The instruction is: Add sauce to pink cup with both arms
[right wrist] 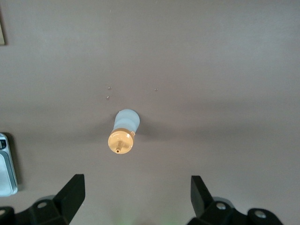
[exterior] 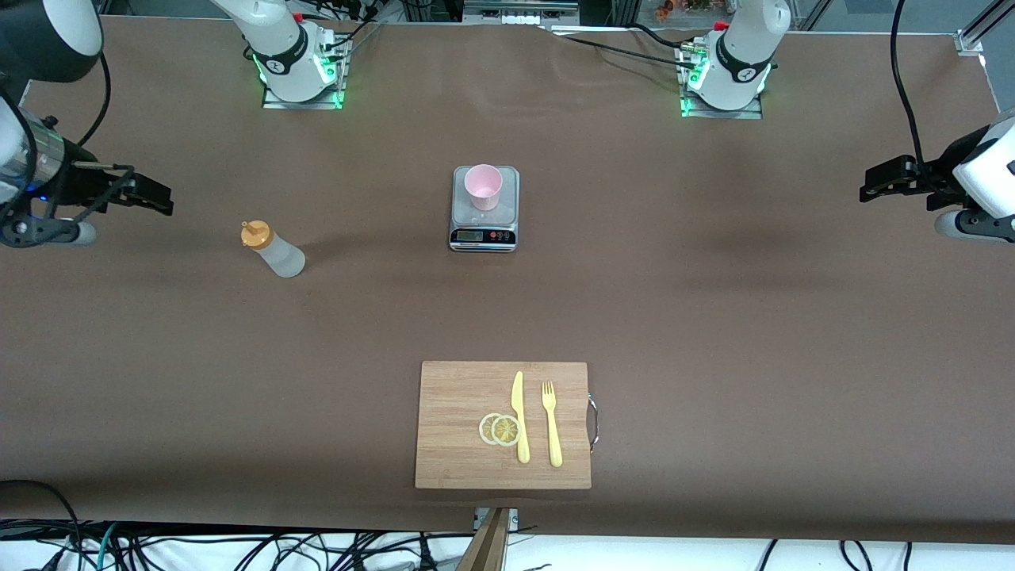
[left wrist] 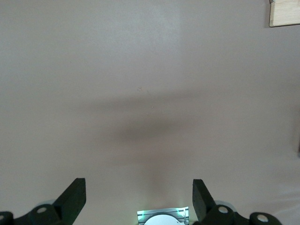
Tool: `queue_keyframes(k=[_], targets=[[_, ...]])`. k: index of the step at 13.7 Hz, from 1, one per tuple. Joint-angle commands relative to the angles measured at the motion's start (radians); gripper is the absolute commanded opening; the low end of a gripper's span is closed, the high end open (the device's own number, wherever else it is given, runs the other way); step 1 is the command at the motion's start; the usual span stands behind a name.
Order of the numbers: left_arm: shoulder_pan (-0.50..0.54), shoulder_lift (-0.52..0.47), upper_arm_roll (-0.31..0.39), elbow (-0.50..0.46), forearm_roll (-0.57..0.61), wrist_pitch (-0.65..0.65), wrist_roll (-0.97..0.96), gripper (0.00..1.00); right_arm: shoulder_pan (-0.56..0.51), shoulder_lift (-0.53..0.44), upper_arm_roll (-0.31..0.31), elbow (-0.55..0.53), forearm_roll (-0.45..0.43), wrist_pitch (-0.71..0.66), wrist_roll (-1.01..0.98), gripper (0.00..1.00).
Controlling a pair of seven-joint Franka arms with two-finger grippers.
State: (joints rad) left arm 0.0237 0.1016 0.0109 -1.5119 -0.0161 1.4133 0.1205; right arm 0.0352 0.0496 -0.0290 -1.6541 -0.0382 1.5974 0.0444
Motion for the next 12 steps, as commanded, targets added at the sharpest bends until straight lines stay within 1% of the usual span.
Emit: queue_keyframes(k=[1,2,3,4,6,8,12], targets=[[0.001,0.01,-0.003,0.027,0.015,-0.01,0.018,1.0,0.009,-0.02,-0.064,0.022,0.041,0.007,0.015,1.0],[0.001,0.01,-0.003,0.027,0.015,-0.01,0.018,1.0,0.009,-0.023,-0.08,0.022,0.088,0.007,0.023,1.0],[0.001,0.01,-0.003,0.027,0.015,-0.01,0.018,1.0,0.008,-0.023,-0.092,0.017,0.102,0.012,0.023,1.0],[0.001,0.01,-0.003,0.027,0.015,-0.01,0.018,1.0,0.008,-0.023,-0.097,0.016,0.093,0.045,0.002,1.0],[0.001,0.01,-0.003,0.027,0.015,-0.01,0.018,1.0,0.009,-0.025,-0.095,0.01,0.084,0.053,0.002,1.0],[0.001,0.01,-0.003,0.027,0.015,-0.01,0.018,1.0,0.008,-0.033,-0.088,0.001,0.037,0.055,0.0,1.0],[0.001,0.01,-0.003,0.027,0.015,-0.01,0.018,1.0,0.008,-0.033,-0.085,-0.003,0.029,0.059,-0.015,1.0]])
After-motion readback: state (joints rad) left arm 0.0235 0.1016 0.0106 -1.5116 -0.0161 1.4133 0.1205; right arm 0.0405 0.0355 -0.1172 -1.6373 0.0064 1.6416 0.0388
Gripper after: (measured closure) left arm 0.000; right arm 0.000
